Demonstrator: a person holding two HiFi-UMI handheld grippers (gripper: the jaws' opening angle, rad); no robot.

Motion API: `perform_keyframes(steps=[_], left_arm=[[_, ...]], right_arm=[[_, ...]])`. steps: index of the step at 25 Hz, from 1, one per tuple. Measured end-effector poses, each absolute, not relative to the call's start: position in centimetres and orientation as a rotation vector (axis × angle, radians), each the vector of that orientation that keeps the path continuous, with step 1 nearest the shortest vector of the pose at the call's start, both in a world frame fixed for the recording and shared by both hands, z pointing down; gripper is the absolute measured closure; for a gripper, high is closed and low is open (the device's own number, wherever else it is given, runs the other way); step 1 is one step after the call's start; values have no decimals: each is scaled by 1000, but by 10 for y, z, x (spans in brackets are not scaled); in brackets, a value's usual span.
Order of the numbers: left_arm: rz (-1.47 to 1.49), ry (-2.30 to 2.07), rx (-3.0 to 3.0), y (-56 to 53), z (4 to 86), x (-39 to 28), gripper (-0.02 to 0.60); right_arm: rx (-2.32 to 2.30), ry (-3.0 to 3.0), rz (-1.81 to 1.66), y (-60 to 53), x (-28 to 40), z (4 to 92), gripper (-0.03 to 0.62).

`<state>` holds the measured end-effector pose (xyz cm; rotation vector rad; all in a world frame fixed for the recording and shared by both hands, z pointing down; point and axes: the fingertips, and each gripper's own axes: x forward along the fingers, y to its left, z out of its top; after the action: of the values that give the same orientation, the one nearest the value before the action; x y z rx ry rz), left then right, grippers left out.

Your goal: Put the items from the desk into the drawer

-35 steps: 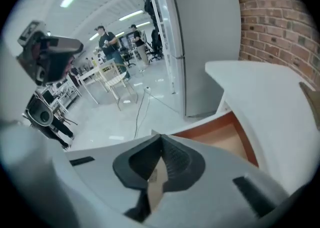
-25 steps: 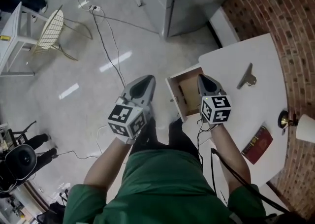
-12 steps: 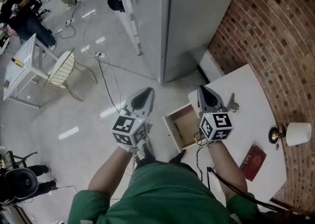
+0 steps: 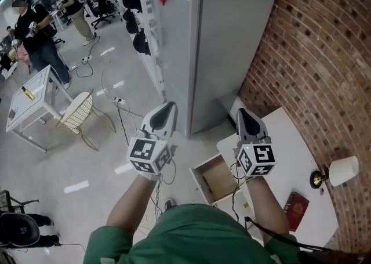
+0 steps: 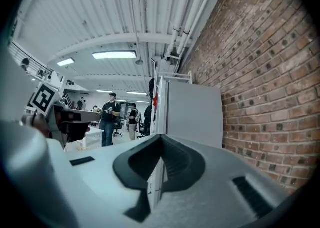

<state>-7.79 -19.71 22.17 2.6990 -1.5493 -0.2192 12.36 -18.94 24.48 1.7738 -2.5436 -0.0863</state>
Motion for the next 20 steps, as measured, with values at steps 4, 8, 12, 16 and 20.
perform_keyframes(steps=[4,8,12,16,20], left_arm=[[-190,-1622,2745,-195,206,-81,568],[-148,-1680,2807,-190,196,-76,568],[-112,-1686,2848,-184,194,-70,568],[-99,-1700,2907,-176,189,-65,568],[-90,-1787,2915,-170,185,-69,568]], right_arm=[[1818,-2568,-195,-179,126,216,591],[1880,-2564,-278,-170,137,204,589],[1937,-2556,-348,-159,145,189,589],[1928,-2538,-455,-149,140,175,591],[1903,-2548,-473,-148,136,173,591]])
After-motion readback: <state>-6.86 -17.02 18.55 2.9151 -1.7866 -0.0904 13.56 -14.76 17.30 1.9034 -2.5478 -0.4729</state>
